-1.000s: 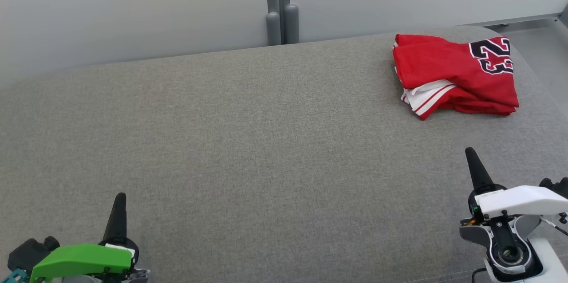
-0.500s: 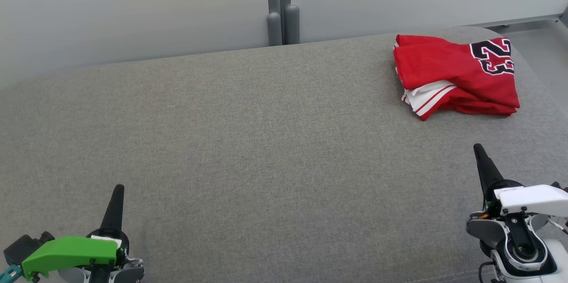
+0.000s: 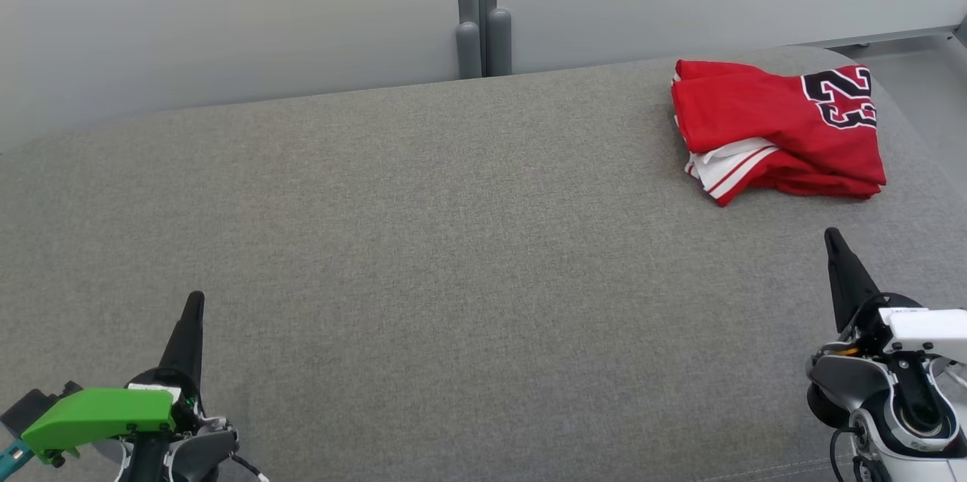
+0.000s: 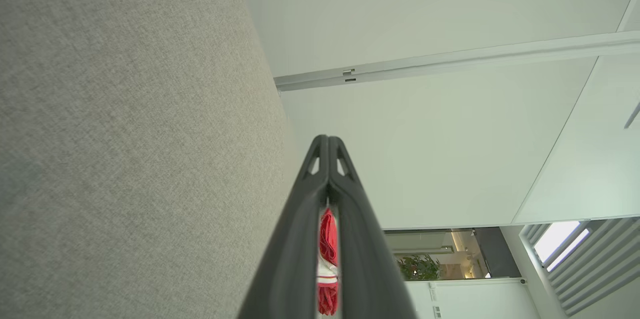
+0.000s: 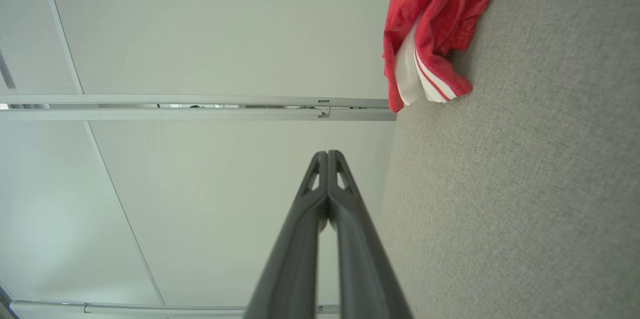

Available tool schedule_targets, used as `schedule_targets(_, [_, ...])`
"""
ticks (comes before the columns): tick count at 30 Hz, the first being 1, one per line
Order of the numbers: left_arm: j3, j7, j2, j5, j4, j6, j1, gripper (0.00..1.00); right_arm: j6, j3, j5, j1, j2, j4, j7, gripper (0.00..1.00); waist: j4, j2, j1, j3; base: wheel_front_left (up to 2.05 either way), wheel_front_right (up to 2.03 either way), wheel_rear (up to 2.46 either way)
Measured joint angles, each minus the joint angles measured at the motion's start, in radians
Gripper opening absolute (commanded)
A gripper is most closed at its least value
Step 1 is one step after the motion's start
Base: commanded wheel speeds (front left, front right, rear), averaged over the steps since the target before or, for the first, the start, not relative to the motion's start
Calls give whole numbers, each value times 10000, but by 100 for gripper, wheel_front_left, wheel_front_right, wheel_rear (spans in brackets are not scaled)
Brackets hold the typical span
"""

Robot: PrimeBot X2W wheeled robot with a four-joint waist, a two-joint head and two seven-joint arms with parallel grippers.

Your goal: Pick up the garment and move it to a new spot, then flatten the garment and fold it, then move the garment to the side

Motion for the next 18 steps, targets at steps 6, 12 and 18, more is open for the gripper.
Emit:
schedule_targets(6, [33, 127, 21, -581, 90, -86, -134, 0, 82, -194, 600, -12, 25, -10, 130, 0, 7, 0, 0, -5, 0, 0, 0])
schedule_targets(12, [35, 130, 27, -581, 178, -88, -136, 0, 82, -201, 600, -12, 29, -6, 130, 0, 8, 0, 0, -6, 0, 0, 0])
schedule_targets(18, [36, 130, 29, -581, 205, -127, -144, 0, 84, -203, 600, -12, 29, 0, 132, 0, 7, 0, 0, -8, 0, 0, 0])
